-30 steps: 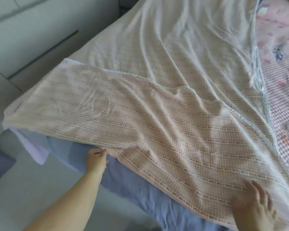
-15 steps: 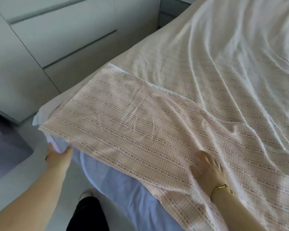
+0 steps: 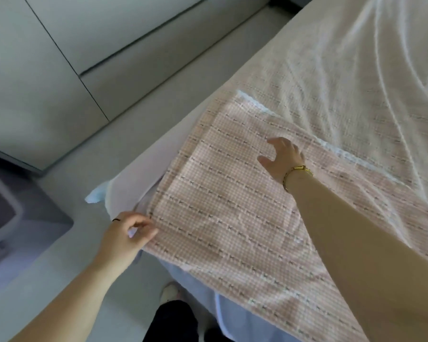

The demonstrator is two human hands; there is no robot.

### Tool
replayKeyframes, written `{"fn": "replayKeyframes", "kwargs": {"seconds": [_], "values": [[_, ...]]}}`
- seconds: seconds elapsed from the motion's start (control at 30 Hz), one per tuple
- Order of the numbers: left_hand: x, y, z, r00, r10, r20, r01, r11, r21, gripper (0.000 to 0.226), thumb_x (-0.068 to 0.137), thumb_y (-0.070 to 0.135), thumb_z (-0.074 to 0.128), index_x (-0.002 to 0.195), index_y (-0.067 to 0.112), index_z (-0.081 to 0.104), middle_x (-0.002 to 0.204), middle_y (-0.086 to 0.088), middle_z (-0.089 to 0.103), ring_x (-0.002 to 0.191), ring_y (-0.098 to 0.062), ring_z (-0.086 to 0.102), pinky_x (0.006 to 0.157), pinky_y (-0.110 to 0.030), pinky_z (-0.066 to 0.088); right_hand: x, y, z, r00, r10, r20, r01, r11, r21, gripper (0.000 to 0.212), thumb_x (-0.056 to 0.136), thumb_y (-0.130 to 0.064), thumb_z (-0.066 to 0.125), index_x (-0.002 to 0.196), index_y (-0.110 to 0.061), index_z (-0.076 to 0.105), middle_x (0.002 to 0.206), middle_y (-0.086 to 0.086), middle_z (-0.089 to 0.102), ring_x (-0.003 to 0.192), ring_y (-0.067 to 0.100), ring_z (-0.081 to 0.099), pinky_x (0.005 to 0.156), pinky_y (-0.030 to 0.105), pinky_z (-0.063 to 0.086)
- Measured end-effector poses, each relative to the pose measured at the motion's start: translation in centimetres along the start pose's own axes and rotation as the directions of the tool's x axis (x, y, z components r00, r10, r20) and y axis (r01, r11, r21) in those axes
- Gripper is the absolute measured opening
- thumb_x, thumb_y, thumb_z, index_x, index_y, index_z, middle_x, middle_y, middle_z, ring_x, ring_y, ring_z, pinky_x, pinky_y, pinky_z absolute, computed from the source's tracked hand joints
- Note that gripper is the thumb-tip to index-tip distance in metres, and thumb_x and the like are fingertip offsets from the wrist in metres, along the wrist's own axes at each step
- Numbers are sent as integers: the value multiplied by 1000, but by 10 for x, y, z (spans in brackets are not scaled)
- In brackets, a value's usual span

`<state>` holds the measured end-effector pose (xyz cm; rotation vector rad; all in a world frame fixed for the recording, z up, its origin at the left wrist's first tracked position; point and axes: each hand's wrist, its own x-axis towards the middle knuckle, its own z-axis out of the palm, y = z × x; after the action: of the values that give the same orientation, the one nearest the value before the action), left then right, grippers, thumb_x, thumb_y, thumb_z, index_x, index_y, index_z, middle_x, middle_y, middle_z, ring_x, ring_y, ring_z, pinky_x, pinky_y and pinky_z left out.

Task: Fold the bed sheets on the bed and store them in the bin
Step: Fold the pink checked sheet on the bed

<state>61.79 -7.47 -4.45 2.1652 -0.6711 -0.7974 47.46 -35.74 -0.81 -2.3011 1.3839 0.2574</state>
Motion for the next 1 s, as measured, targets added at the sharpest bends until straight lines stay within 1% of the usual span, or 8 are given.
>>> {"fn": "replayKeyframes", "kwargs": {"seconds": [0.1,0.23,0.43,0.53,0.6,0.67,0.87,1.0], "values": [[-1,-4,-8,997,51,62,-49,998,-32,51,67,2,78,88,38,48,91,14,55,87,19,52,71,6,32,39,-19,-3,999,8,-54,-13,995,-95,66,91,-41,49,146,-18,19,154,2,13,142,23,9,116,40,7],[-6,-27,-6,976,-18,219,23,1000,-21,54,65,9,81,93,40,48,94,19,59,88,15,51,73,3,34,81,-32,-2,994,89,-57,-97,980,-176,78,89,-47,50,148,-16,9,155,2,9,143,20,4,115,44,-2],[6,-34,-12,966,-48,254,55,998,-24,26,72,21,78,58,25,57,77,5,62,78,8,53,67,-2,34,106,-43,-1,988,151,-22,-152,972,-180,69,87,-46,53,142,-14,27,146,12,30,137,31,22,113,46,11],[12,-22,-25,981,-51,189,89,977,-194,14,61,45,67,67,34,63,78,15,66,72,9,57,65,2,35,109,-42,-7,995,91,-26,-93,995,-48,26,92,-37,47,94,-11,52,90,7,56,107,32,49,95,40,33],[16,-14,-31,980,-102,173,154,935,-319,17,56,51,60,60,34,61,59,6,58,54,-5,48,54,-5,35,107,-43,-12,997,47,-64,-46,999,15,31,94,-29,45,66,-16,39,67,1,41,83,25,47,69,31,35],[18,-1,-31,978,-105,182,168,913,-373,23,51,57,54,53,34,54,59,-1,46,58,-16,37,53,-18,28,104,-43,-21,991,29,-128,-25,999,35,33,95,-25,44,65,-14,35,65,1,36,80,24,43,66,30,30],[63,41,-88,963,135,-232,-138,990,6,15,73,42,62,67,40,48,49,0,47,46,-5,45,46,-15,33,101,-53,-69,917,-13,-398,-22,996,-83,31,97,-27,38,115,-4,48,111,23,54,108,37,51,85,40,40],[105,26,-96,988,76,-133,-29,946,322,10,84,30,65,80,27,56,74,-13,57,72,-32,54,67,-27,40,112,-61,-77,927,-35,-375,-21,989,-144,31,97,-25,37,119,-6,48,115,20,54,112,37,49,90,41,40]]}}
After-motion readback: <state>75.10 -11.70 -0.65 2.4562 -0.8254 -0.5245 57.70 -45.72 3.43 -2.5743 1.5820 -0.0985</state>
